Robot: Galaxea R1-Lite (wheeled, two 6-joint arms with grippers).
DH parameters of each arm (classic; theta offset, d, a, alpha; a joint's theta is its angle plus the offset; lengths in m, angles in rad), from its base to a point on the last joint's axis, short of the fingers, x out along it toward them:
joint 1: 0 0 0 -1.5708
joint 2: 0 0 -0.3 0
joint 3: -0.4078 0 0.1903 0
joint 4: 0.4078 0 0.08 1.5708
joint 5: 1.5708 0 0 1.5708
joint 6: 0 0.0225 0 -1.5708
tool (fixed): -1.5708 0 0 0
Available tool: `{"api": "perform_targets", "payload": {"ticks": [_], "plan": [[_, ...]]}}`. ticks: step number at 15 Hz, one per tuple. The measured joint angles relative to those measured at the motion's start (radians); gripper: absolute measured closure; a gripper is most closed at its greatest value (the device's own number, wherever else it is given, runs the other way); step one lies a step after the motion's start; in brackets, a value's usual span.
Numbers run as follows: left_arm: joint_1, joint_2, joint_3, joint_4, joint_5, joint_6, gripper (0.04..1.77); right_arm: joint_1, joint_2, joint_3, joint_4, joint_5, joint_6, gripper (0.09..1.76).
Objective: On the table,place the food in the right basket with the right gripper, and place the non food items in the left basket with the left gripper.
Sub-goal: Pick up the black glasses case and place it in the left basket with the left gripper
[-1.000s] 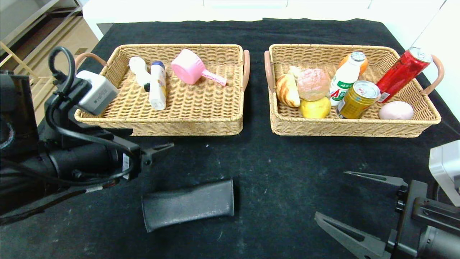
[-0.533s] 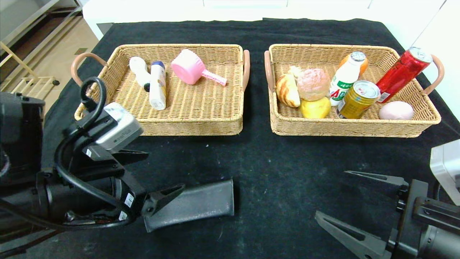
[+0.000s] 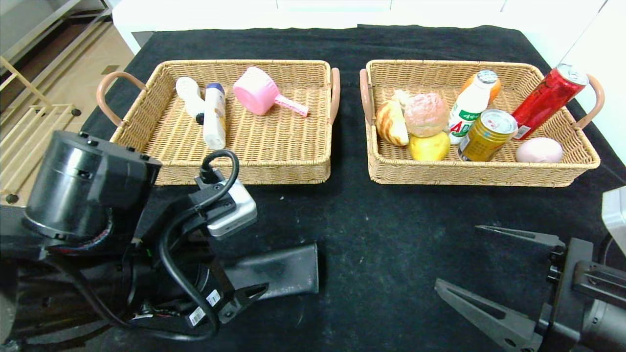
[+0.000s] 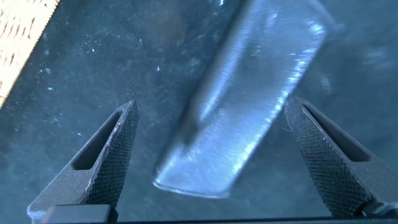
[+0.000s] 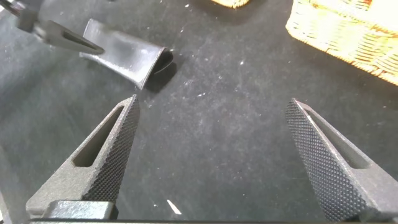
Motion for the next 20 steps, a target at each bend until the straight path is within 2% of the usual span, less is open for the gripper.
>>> {"api": "perform_targets", "payload": {"ticks": [6,20], "plan": [[-0.047,0.096,-0.041,0.001,0.066,0.021,0.1,-0.001,-0.01,-0.002,0.0,0.001,-0.001,0.14],[-0.052,0.126,-0.014,0.014,0.058,0.022,0.09,-0.001,-0.015,-0.002,0.001,0.002,-0.002,0.14]]}}
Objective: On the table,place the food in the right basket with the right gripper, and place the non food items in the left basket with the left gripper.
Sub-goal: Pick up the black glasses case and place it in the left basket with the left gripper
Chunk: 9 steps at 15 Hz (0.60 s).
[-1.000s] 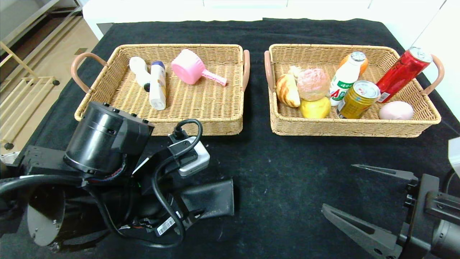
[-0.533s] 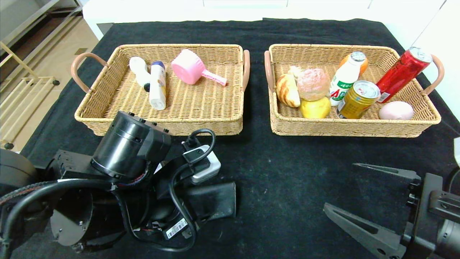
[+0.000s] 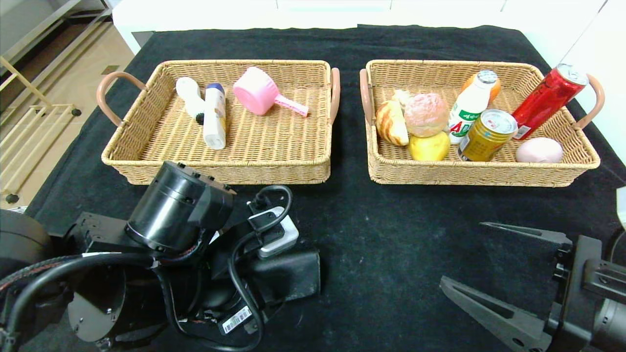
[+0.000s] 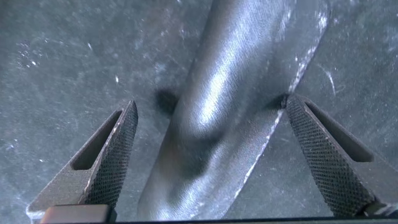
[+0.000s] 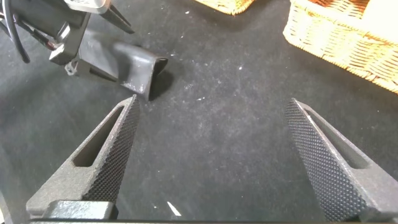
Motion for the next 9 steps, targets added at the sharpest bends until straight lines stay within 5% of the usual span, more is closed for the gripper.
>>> {"api": "perform_targets", "payload": {"ticks": [3,7,9], "plan": [[0.001,0.001,0.003,0.0,0.0,-0.001,0.6,0.0,0.001,0.0,0.0,0.0,0.0,0.14],[0.002,0.001,0.003,-0.002,0.0,-0.001,1.01,0.0,0.004,0.001,0.0,0.0,0.0,0.14],[0.003,0.0,0.007,-0.005,0.001,-0.001,1.43,0.0,0.004,0.001,0.0,0.0,0.0,0.14]]}}
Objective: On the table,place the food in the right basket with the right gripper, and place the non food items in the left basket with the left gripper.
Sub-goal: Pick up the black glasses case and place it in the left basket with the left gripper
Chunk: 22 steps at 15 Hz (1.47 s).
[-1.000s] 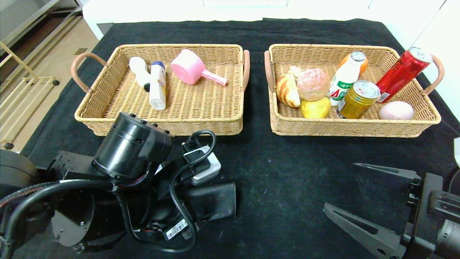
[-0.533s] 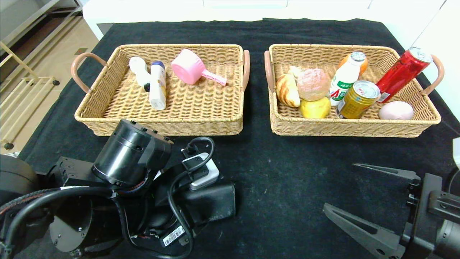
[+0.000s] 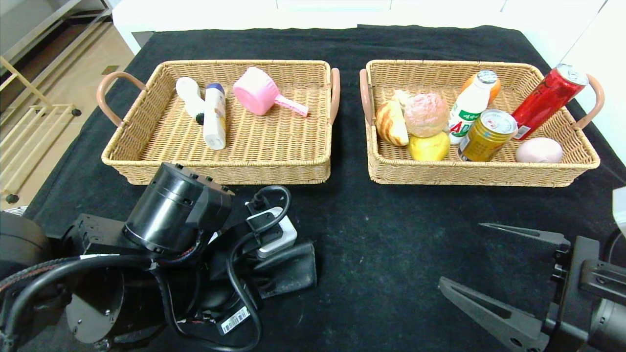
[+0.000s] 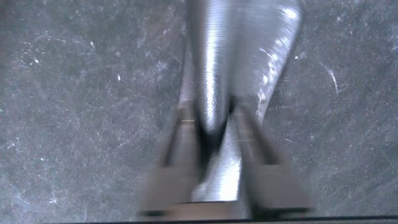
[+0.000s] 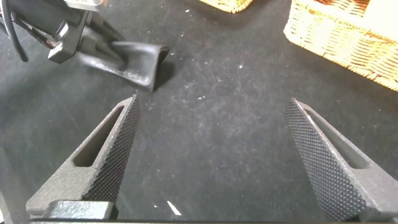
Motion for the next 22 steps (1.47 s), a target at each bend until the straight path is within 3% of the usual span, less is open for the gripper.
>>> {"api": "perform_targets", "payload": {"ticks": [1,14,22], "plan": [[0.0,0.0,0.001,0.0,-0.001,0.0,1.55,0.0,0.001,0.0,0.0,0.0,0.0,0.14],[0.002,-0.002,0.002,0.0,-0.001,-0.002,1.59,0.0,0.01,0.003,0.0,-0.002,0.0,0.14],[0.028,-0.14,-0.032,0.004,-0.045,-0.052,1.64,-0.001,0.024,0.006,0.0,-0.003,0.0,0.14]]}}
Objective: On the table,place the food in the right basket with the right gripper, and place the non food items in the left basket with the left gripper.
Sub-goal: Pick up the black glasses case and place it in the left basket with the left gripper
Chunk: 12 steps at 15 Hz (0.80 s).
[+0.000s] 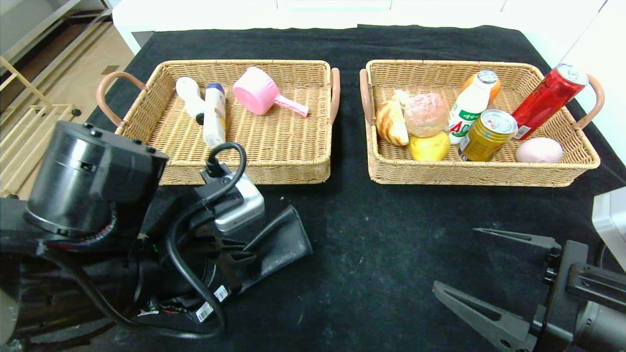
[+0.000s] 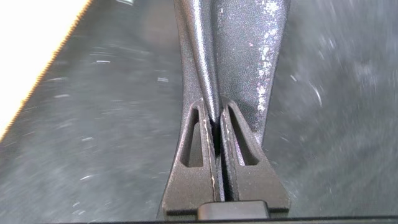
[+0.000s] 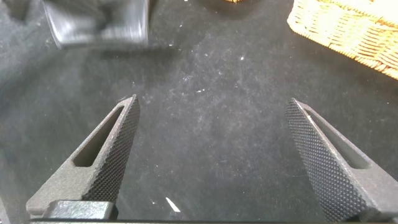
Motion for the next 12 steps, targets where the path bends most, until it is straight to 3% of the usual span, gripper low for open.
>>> {"api": "perform_targets", "payload": {"ticks": [6,12], "plan": [[0.113,-0.035,-0.151,-0.002,0.001,-0.148,1.65,0.0,0.01,0.003,0.0,-0.001,-0.001,0.14],[0.271,0.07,-0.389,-0.013,0.026,-0.275,1.65,0.001,0.011,0.003,0.0,-0.001,-0.003,0.14]]}}
